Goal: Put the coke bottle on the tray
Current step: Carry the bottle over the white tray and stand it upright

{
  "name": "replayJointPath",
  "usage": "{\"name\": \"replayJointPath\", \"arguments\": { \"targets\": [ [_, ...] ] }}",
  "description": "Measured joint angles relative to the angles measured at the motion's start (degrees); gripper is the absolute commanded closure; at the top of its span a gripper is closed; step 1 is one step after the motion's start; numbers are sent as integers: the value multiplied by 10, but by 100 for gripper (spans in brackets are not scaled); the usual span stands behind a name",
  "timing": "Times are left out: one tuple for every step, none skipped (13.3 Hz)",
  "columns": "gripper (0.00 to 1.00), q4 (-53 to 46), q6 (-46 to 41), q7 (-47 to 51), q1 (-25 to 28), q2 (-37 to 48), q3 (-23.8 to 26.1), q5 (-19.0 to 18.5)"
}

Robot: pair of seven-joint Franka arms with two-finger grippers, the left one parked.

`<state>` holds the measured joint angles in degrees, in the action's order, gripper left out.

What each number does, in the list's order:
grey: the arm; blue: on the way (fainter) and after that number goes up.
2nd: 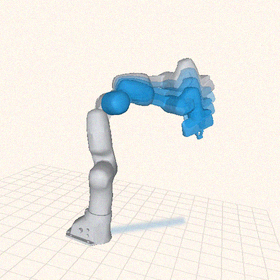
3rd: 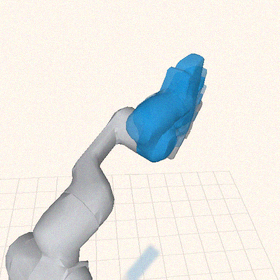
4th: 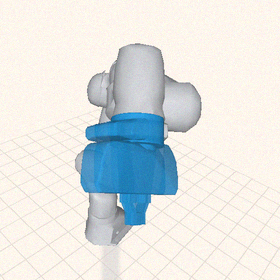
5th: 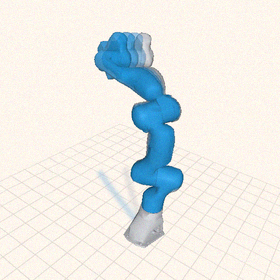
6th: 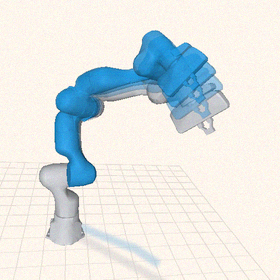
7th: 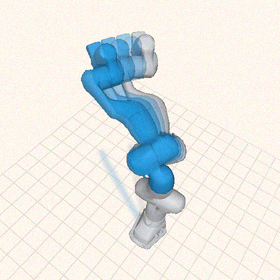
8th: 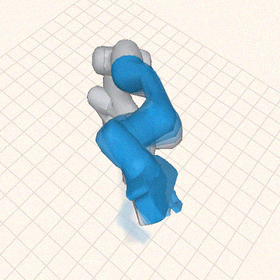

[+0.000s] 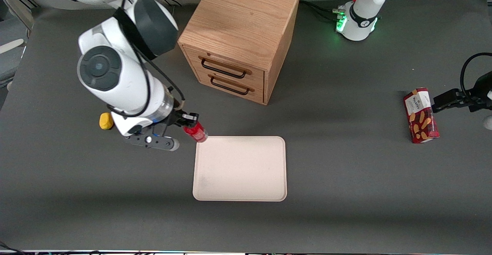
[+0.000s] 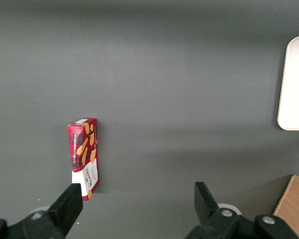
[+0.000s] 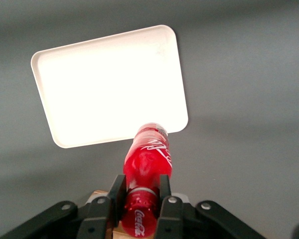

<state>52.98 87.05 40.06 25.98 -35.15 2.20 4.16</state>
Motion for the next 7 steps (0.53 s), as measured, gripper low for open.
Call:
{"name": "replayJointPath", "arguments": {
  "targets": [
    [100,-1,7,2,2,-2,0,0],
    [100,-1,11,2,1,-2,-2,0],
    [100,-2,19,2,-1,-3,-4,0],
    [100,-2,35,0,-5,-7,-6,0],
    [100,-2,45,-3,-6,-13,-7,-4],
    [100,-2,60,-9,-6,-21,-8,-11],
    [100,-2,73,-14,-6,-32,-9,-17]
  ]
}}
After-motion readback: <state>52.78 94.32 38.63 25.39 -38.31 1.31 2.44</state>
